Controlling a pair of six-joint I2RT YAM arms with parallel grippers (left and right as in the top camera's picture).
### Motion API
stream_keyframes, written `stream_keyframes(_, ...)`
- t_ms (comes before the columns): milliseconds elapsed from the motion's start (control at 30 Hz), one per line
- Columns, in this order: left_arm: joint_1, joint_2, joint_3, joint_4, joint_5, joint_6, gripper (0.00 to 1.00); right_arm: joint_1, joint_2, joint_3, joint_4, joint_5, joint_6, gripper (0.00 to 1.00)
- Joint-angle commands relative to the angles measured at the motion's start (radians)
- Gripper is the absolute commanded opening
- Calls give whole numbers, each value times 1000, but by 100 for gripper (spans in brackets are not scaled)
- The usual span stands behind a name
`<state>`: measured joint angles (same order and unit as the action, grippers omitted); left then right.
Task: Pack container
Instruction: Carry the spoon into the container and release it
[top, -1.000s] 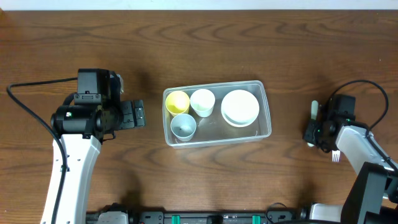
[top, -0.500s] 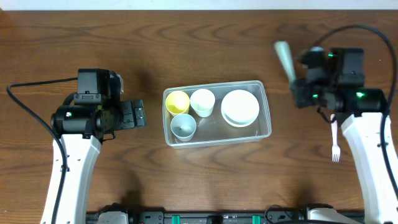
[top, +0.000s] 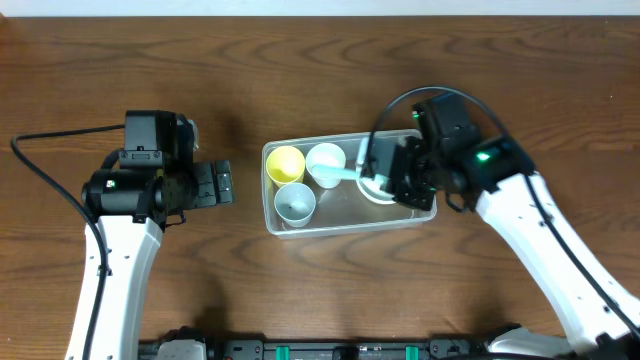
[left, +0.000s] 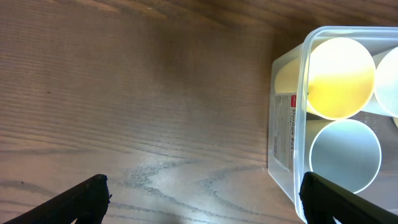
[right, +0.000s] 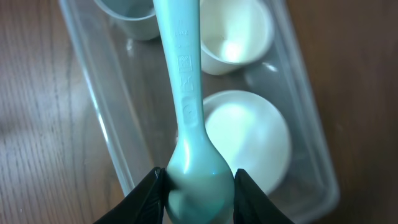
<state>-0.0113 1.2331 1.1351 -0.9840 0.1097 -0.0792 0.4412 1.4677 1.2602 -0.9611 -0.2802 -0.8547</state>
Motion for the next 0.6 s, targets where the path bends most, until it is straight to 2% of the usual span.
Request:
stream_keyframes(0,2,-3,1,-1,11,-9,98,11,63,-1,-1,-8,-59,1)
stream_keyframes(133,2,-3,1,-2,11,-9,98,11,134,-1,-15,-8,-58,3)
stream_keyframes(233,2,-3,1,-2,11,-9,98,11,164,-1,-24,-8,-41,18)
stream_keyframes(300,2,-3,1,-2,11,-9,98,11,169,-1,-24,-8,-31,25)
stream_keyframes(433,2,-3,1,-2,11,-9,98,11,167,-1,-26,-8,-31,48)
stream_keyframes(567,2,-3,1,-2,11,-9,98,11,167,-1,-27,-8,7,57)
